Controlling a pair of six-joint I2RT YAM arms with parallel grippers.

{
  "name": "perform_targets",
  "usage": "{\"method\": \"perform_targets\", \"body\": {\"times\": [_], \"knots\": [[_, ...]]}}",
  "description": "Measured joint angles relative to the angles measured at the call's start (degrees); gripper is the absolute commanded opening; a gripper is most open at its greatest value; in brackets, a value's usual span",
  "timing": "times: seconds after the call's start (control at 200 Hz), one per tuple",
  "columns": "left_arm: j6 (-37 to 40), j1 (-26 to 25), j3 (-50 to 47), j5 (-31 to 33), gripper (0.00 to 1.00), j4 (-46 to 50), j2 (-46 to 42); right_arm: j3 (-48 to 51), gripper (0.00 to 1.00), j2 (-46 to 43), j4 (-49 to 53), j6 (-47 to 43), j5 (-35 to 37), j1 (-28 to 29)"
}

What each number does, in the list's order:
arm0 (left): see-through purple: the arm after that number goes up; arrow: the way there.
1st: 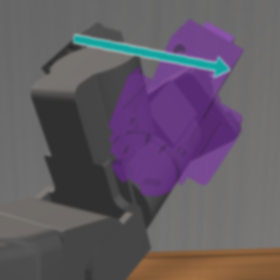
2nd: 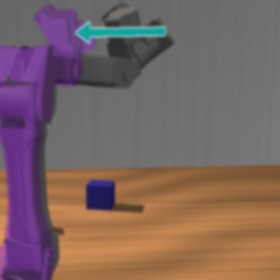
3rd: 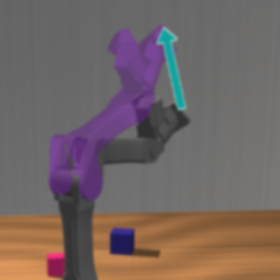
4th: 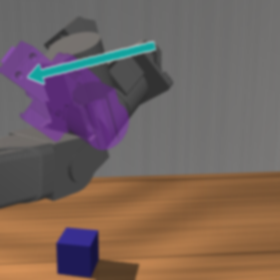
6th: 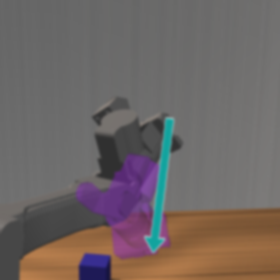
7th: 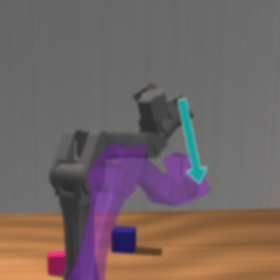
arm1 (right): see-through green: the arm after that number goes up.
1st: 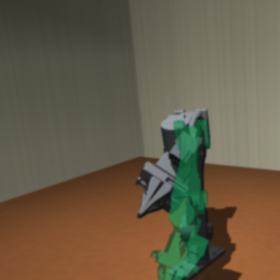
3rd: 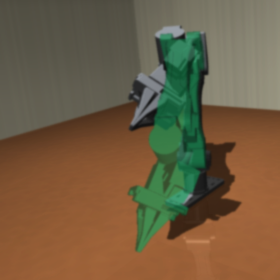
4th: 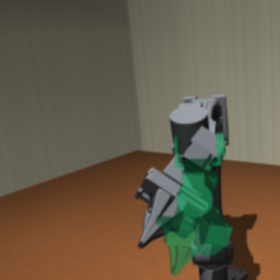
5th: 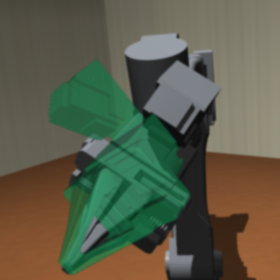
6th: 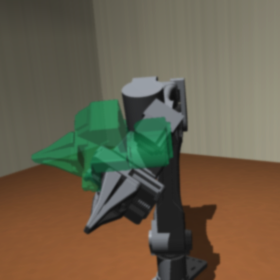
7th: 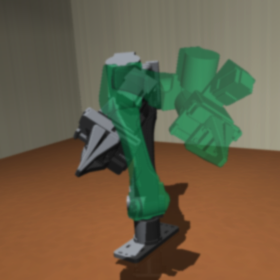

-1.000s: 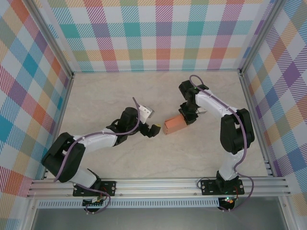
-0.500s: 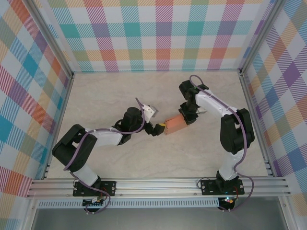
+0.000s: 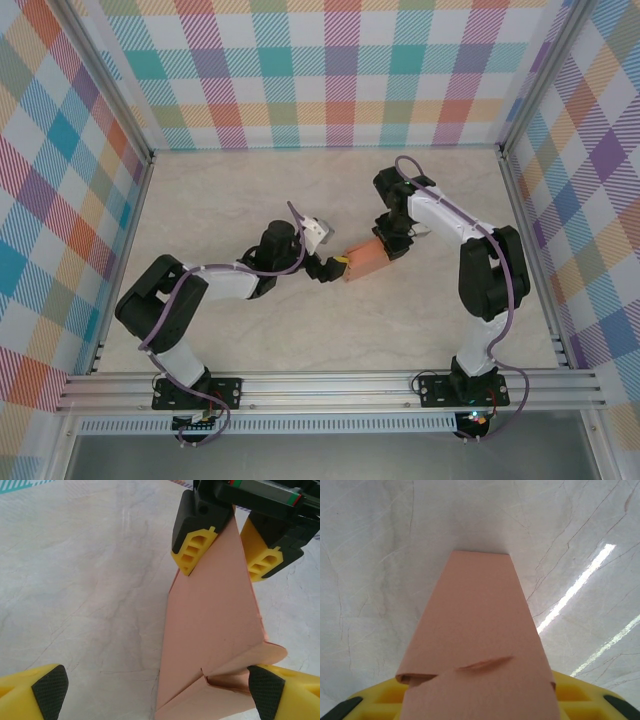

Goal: Fold the paper box

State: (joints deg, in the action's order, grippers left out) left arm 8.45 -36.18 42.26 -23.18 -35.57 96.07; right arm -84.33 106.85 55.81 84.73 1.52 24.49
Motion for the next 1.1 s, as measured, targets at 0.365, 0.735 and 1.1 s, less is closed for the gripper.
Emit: {"method": "perform_targets", "body": {"times": [0.365, 0.735, 1.1], "knots": [[-0.46, 2.58, -0.87, -1.42, 0.96, -0.59, -3.63, -0.02, 0.32, 0.07, -0.02, -0.17, -0.07, -0.02], [-5.01, 2.08, 0.0, -2.16, 0.93, -5.09, -3.32, -0.17, 0.32, 0.24, 0.02, -0.17, -0.26, -0.09], [-5.2, 1.01, 1.55, -5.07, 0.88, -3.41, -1.01, -0.17, 0.32, 0.26, 0.04, -0.17, -0.28, -0.09]]}}
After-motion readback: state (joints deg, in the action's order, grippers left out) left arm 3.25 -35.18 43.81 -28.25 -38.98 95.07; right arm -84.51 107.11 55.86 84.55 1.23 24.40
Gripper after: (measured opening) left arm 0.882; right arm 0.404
